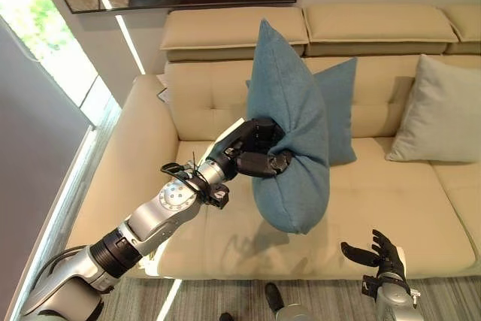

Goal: Pick up all the scattered cushions and arrange them neatly on the sofa.

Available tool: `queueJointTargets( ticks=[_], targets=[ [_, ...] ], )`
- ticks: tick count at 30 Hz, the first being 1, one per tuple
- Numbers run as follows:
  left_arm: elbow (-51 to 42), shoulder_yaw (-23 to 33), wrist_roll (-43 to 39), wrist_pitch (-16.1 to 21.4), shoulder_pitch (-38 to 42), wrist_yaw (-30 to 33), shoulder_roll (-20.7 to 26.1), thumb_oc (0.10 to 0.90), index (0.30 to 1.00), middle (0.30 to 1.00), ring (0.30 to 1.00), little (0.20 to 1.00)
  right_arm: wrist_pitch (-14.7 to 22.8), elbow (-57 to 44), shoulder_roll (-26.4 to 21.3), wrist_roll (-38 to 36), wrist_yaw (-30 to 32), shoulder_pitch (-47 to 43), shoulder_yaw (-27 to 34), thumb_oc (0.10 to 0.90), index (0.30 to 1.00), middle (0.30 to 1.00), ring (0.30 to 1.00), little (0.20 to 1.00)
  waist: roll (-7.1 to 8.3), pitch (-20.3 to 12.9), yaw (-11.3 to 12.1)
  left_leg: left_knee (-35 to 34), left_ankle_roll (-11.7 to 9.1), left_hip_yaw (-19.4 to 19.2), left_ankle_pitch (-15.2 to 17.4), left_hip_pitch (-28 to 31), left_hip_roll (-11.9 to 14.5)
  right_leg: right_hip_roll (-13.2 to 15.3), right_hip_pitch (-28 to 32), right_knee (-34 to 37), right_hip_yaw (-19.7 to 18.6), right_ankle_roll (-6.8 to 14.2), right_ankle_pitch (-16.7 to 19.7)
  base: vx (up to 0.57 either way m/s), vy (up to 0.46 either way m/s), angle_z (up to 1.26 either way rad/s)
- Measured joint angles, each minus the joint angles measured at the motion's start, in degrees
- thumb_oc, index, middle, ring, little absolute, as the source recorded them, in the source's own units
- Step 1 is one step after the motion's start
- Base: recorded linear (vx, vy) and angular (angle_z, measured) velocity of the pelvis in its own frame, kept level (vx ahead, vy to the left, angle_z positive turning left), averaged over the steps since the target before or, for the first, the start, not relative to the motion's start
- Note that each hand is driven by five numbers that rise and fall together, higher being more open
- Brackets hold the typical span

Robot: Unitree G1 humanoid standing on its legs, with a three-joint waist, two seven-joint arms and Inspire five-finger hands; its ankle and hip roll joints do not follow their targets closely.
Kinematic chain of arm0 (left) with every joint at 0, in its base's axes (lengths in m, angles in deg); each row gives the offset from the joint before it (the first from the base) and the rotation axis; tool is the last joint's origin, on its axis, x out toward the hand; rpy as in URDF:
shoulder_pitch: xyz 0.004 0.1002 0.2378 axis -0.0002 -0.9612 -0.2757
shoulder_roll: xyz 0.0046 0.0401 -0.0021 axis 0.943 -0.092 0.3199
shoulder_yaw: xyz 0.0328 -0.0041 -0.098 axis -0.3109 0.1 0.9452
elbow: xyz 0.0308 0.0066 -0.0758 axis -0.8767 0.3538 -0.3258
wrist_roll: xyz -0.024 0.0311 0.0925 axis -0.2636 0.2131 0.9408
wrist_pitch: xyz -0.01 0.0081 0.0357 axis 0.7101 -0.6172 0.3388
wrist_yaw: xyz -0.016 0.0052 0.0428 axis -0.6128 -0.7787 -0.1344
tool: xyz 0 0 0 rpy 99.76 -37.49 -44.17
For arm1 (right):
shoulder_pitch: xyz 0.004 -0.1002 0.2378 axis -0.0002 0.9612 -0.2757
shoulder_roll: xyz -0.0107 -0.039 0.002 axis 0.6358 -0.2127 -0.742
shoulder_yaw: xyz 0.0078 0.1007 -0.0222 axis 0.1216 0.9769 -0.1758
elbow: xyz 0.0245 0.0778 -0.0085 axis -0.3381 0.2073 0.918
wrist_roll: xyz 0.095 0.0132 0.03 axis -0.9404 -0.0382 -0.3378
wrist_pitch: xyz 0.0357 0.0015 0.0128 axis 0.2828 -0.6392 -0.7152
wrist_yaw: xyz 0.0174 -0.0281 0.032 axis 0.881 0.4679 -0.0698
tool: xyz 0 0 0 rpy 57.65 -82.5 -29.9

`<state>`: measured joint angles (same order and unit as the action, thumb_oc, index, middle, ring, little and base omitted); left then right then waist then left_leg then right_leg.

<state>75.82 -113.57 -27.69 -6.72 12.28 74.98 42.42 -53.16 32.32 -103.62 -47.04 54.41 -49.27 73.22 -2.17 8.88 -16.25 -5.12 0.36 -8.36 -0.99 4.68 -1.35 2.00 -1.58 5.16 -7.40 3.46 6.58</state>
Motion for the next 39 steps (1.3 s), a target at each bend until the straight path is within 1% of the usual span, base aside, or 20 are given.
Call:
queueJointTargets(
  ticks=[1,3,5,7,9,12,15,20,23,27,32,33,36,38,39],
  targets=[
    [0.0,-0.2,0.0,0.0,0.0,-0.2,-0.1,0.400,0.300,0.300,0.300,0.300,0.1,0.0,0.6,-3.6,-1.4,-0.8,-0.1,0.800,0.900,0.900,0.900,0.900,-0.12,-0.1,-0.4,0.0,0.3,-0.9,0.2,0.1,0.0,-0.1,-0.4,0.0,-1.0,0.1,0.1,0.00,-0.001,-0.37],
    [0.2,-0.2,0.0,0.0,0.0,-1.2,0.1,0.400,0.300,0.300,0.300,0.300,0.3,0.0,1.2,-6.7,-3.0,-1.3,-0.4,0.800,0.900,0.900,0.900,0.900,-0.54,-0.3,-1.0,0.0,0.5,-1.8,0.3,0.1,0.0,-0.2,-0.7,0.0,-1.8,0.3,0.2,0.00,0.004,-0.33],
    [0.3,-0.4,0.0,0.0,0.0,-3.0,0.2,0.400,0.300,0.300,0.300,0.300,0.5,0.1,1.6,-10.3,-4.3,-1.4,-0.5,0.800,0.900,0.900,0.900,0.900,-1.51,-0.9,-1.8,-0.1,0.5,-2.4,0.4,0.1,-0.1,-0.2,-0.9,0.0,-2.3,0.3,0.4,0.01,0.011,-0.15],
    [0.3,-0.8,0.0,0.0,0.0,-4.9,0.2,0.400,0.300,0.300,0.300,0.300,0.9,0.2,1.6,-12.7,-4.8,-1.2,-0.4,0.800,0.900,0.900,0.900,0.900,-2.69,-1.7,-2.1,-0.3,0.6,-2.7,0.5,0.2,-0.1,-0.2,-1.0,0.0,-2.4,0.4,0.4,0.02,0.021,-0.05],
    [0.2,-1.3,0.0,0.0,0.0,-6.3,0.4,0.400,0.300,0.300,0.300,0.300,1.1,0.2,1.6,-13.9,-4.8,-1.2,-0.2,0.800,0.900,0.900,0.900,0.900,-3.38,-2.2,-2.3,-0.3,0.6,-2.8,0.6,0.2,-0.1,-0.2,-1.0,0.0,-2.5,0.6,0.2,0.01,0.015,-0.02],
    [0.2,-1.4,-0.3,0.0,0.1,-8.5,0.7,0.400,0.300,0.300,0.300,0.300,1.6,0.2,1.6,-18.6,-5.0,-1.3,1.8,0.800,0.900,0.900,0.900,0.900,-4.79,-3.1,-3.2,-0.3,0.7,-2.5,0.6,0.2,-0.2,-0.1,-0.9,0.0,-2.4,0.7,0.2,0.01,0.003,0.02],
    [0.1,-1.4,-1.0,0.0,0.1,-10.0,0.6,0.400,0.300,0.300,0.300,0.300,3.0,0.2,1.5,-24.1,-5.8,-1.3,4.4,0.800,0.900,0.900,0.900,0.900,-5.65,-3.7,-3.6,-0.3,0.7,-2.5,0.6,0.2,-0.3,0.0,-0.9,0.0,-2.3,0.7,0.1,0.00,0.000,0.00],
    [0.0,-1.5,-1.6,0.0,0.1,-12.4,1.0,0.400,0.300,0.300,0.300,0.300,6.2,-0.2,1.5,-32.5,-7.3,-1.3,7.3,0.800,0.900,0.900,0.900,0.900,-5.98,-3.9,-3.6,-0.3,0.7,-2.4,0.6,0.1,-0.2,0.0,-1.0,0.0,-2.3,0.7,0.1,0.00,0.000,0.00],
    [0.0,-1.5,-1.6,0.0,0.1,-13.3,1.4,0.400,0.300,0.300,0.300,0.300,7.3,-0.4,1.9,-37.0,-8.7,-1.3,8.3,0.800,0.900,0.900,0.900,0.900,-5.99,-3.9,-3.6,-0.3,0.7,-2.4,0.6,0.1,-0.2,0.0,-1.0,0.0,-2.3,0.7,0.1,0.00,0.000,0.00],
    [-0.1,-1.5,-1.7,-0.3,0.1,-13.8,2.0,0.400,0.300,0.300,0.300,0.300,8.9,-3.4,4.0,-42.8,-10.6,-1.3,9.3,0.800,0.900,0.900,0.900,0.900,-5.98,-3.9,-3.5,-0.3,0.7,-2.5,0.6,0.1,-0.2,0.0,-1.1,0.0,-2.4,0.8,0.1,0.00,-0.008,0.00],
    [-0.1,-1.4,-2.8,-1.3,0.1,-13.9,2.2,0.400,0.300,0.300,0.300,0.300,10.0,-4.4,4.1,-45.0,-11.1,-2.3,11.0,0.800,0.900,0.900,0.900,0.900,-5.97,-3.9,-3.4,-0.3,0.7,-2.5,0.6,0.1,-0.2,0.0,-1.0,0.0,-2.4,0.8,0.0,0.00,0.000,0.00],
    [-0.1,-1.4,-2.8,-1.7,0.1,-14.3,2.3,0.400,0.300,0.300,0.300,0.300,10.9,-4.7,4.1,-45.2,-11.1,-2.9,11.4,0.800,0.900,0.900,0.900,0.900,-5.96,-3.9,-3.4,-0.3,0.7,-2.5,0.6,0.1,-0.2,0.0,-1.1,0.0,-2.4,0.8,0.0,0.00,0.000,0.00],
    [-0.1,-1.5,-2.8,-3.0,0.1,-16.0,2.5,0.400,0.300,0.300,0.300,0.300,12.1,-4.9,4.0,-46.4,-12.3,-4.8,11.9,0.800,0.900,0.900,0.900,0.900,-5.95,-3.9,-3.4,-0.3,0.7,-2.6,0.6,0.1,-0.2,-0.1,-1.1,0.0,-2.4,0.8,0.0,0.00,0.000,0.00],
    [-0.1,-1.6,-2.7,-3.6,0.1,-16.9,2.6,0.400,0.300,0.300,0.300,0.300,12.2,-5.0,4.0,-47.2,-12.6,-5.8,11.4,0.800,0.900,0.900,0.900,0.900,-5.95,-3.9,-3.4,-0.3,0.7,-2.6,0.6,0.1,-0.2,-0.1,-1.1,0.0,-2.4,0.8,0.0,0.00,0.000,0.00],
    [-0.1,-2.0,-2.7,-3.8,0.1,-17.4,2.7,0.400,0.300,0.300,0.300,0.300,12.3,-5.3,4.0,-47.4,-13.0,-6.4,10.3,0.800,0.900,0.900,0.900,0.900,-5.95,-3.9,-3.4,-0.3,0.7,-2.7,0.6,0.1,-0.2,-0.1,-1.1,0.0,-2.5,0.8,0.0,0.00,0.000,0.00]
  ],
)
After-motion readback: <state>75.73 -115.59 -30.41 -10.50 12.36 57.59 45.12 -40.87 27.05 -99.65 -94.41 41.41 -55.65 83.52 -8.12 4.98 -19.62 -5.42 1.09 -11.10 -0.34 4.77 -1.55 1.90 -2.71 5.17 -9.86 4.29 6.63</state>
